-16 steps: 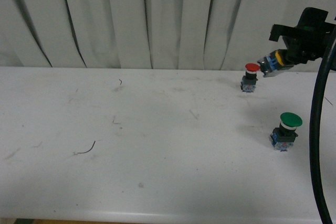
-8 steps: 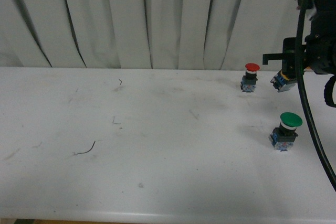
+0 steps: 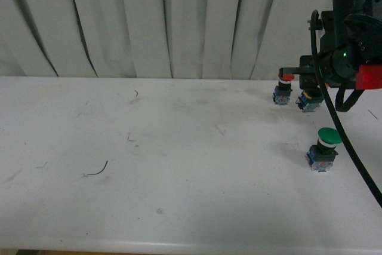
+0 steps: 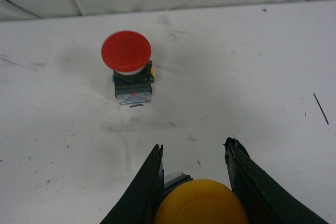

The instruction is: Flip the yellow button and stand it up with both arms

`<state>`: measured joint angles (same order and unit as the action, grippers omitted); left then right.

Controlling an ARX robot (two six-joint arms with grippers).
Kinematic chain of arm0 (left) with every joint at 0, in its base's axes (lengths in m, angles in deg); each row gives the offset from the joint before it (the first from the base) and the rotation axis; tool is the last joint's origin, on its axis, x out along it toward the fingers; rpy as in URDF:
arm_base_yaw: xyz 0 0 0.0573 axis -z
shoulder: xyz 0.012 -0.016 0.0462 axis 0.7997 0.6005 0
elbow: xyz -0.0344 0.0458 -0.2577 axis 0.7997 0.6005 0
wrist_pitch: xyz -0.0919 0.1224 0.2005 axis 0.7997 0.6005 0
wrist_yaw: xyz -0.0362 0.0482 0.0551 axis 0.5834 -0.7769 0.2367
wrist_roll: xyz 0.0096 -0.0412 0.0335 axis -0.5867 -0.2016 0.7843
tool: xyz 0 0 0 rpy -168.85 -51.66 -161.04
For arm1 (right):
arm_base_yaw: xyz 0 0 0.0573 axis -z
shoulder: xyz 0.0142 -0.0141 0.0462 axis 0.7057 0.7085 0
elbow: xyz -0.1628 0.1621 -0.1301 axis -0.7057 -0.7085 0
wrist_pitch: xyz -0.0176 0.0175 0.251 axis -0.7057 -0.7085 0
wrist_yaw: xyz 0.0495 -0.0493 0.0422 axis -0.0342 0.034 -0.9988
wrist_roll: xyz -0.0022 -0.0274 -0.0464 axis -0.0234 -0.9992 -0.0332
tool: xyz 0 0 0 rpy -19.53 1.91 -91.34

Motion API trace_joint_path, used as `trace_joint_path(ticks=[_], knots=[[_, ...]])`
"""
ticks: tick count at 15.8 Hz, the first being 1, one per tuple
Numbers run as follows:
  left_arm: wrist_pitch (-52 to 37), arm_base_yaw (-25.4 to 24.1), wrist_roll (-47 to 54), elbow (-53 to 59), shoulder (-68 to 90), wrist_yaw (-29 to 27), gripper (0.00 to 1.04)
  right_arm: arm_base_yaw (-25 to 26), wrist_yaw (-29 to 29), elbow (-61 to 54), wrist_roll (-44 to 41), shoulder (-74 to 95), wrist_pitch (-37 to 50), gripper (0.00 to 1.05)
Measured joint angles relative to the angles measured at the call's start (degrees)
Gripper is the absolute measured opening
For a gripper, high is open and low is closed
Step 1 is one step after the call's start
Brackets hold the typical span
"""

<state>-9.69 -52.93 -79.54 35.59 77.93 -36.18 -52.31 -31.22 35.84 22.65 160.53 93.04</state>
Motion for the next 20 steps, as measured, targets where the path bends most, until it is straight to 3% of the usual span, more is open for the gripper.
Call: trace_joint_path(ticks=[5, 20], knots=[[0.0, 0.0, 0.0, 0.0, 0.0, 0.0, 0.98, -1.2, 5.84, 2.21, 3.41, 2.8, -1.9, 0.34], [0.0, 0.0, 0.0, 0.0, 0.0, 0.0, 0.98, -1.95, 6.54, 8.9, 5.31, 9.51, -6.84, 0.33]])
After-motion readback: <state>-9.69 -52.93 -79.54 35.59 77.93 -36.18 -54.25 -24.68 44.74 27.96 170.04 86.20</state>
